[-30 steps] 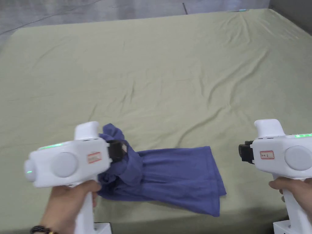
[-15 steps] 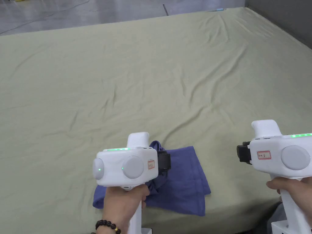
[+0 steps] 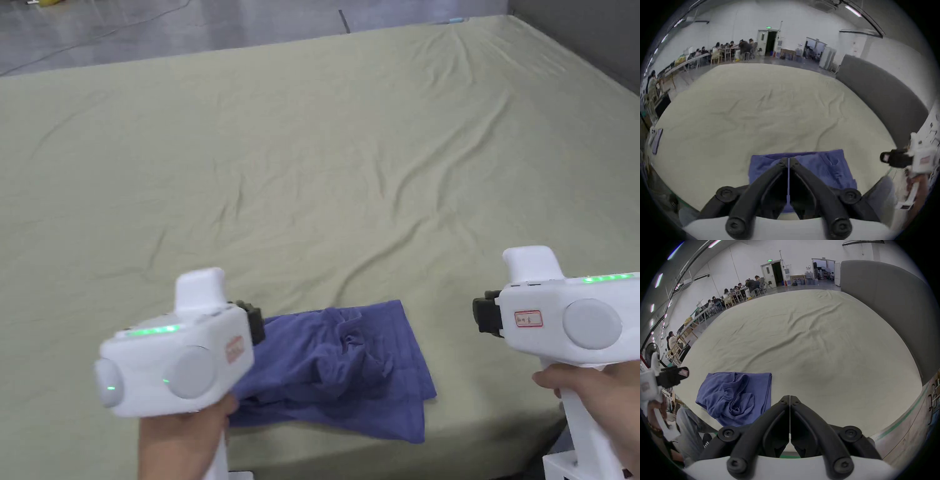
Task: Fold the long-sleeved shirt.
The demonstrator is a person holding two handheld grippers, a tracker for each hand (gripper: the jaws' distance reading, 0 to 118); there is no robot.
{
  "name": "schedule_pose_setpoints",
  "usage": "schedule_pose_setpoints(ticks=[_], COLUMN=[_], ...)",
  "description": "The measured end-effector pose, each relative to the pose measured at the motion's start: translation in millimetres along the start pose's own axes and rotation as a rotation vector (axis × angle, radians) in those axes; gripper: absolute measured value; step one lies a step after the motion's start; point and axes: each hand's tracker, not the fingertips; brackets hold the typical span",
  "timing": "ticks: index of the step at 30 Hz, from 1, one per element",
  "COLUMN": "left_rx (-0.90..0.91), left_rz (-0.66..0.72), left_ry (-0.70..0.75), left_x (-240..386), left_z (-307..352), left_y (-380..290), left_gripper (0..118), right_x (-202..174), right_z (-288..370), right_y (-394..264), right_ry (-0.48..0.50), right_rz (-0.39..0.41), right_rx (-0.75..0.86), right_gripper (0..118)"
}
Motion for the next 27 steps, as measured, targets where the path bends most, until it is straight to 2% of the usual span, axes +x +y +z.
schedule_pose_setpoints(ticks=[4, 9, 12, 15, 22, 27], left_rx=[-0.037, -0.174, -0.121, -0.162, -0.190, 0.007], left_rz=[-0.087, -0.155, -0.236, -0.147, -0.166, -0.053], left_ry=[-0.001, -0.103, -0.055, -0.115, -0.262, -0.336], left_x=[50, 101, 123, 121, 138, 98], left_z=[-42, -75, -80, -85, -80, -21], left_y=[-29, -58, -62, -52, -48, -11], left_gripper=[0, 0, 0, 0, 0, 0], right_x=[-1, 2, 5, 7, 10, 6], right_z=[0, 1, 3, 3, 4, 8], right_y=[0, 0, -1, -1, -2, 3], right_ry=[-0.002, -0.004, -0.008, -0.014, -0.023, -0.021], right_rz=[0.009, -0.004, -0.006, -0.006, -0.029, -0.031], right_rx=[-0.006, -0.007, -0.006, -0.006, -0.005, 0.000], right_gripper=[3, 3, 3, 3, 3, 3])
